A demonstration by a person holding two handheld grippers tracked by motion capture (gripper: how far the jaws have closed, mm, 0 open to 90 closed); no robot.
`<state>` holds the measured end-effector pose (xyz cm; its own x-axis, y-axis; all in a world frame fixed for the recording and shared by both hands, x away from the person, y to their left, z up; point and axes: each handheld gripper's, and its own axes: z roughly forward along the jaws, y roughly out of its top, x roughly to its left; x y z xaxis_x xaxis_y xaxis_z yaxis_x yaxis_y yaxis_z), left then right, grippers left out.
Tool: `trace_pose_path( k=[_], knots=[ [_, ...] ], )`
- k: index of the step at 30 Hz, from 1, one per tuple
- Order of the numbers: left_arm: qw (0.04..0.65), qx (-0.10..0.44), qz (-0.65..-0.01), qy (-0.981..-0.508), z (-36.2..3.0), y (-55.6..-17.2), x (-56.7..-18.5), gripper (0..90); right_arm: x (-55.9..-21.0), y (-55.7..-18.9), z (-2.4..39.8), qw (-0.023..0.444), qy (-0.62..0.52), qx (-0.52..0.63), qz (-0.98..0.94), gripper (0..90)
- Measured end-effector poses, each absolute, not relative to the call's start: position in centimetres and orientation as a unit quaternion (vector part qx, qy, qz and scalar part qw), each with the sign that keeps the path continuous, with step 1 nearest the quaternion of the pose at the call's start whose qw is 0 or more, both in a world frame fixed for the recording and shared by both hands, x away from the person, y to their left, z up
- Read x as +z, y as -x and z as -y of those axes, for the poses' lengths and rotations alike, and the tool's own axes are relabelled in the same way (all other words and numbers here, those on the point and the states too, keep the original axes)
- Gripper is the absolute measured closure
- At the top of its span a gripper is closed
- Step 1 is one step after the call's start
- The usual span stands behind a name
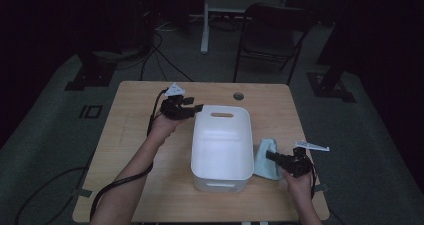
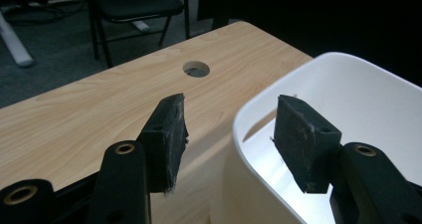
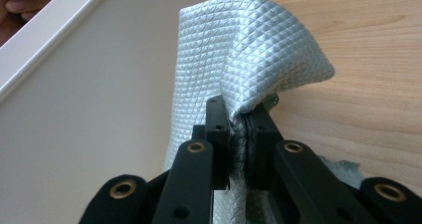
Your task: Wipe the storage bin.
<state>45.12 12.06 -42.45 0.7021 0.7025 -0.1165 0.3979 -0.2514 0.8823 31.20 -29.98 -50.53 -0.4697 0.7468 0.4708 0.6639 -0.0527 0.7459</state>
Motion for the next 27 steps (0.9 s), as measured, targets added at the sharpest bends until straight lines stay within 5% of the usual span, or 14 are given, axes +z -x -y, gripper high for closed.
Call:
trace_pose_path(
  k=[19, 27],
  knots=[
    [0.495, 0.123, -0.315, -0.800, -9.9, -47.7, -43.8, 47.8, -51.1, -31.2, 30.1, 0.030, -0.515, 0.511, -0.688, 83.5],
    [0.490, 0.112, -0.292, -0.813, -9.5, -47.1, -44.5, 74.9, -51.1, -31.2, 30.1, 0.029, -0.515, 0.511, -0.688, 83.5]
  ],
)
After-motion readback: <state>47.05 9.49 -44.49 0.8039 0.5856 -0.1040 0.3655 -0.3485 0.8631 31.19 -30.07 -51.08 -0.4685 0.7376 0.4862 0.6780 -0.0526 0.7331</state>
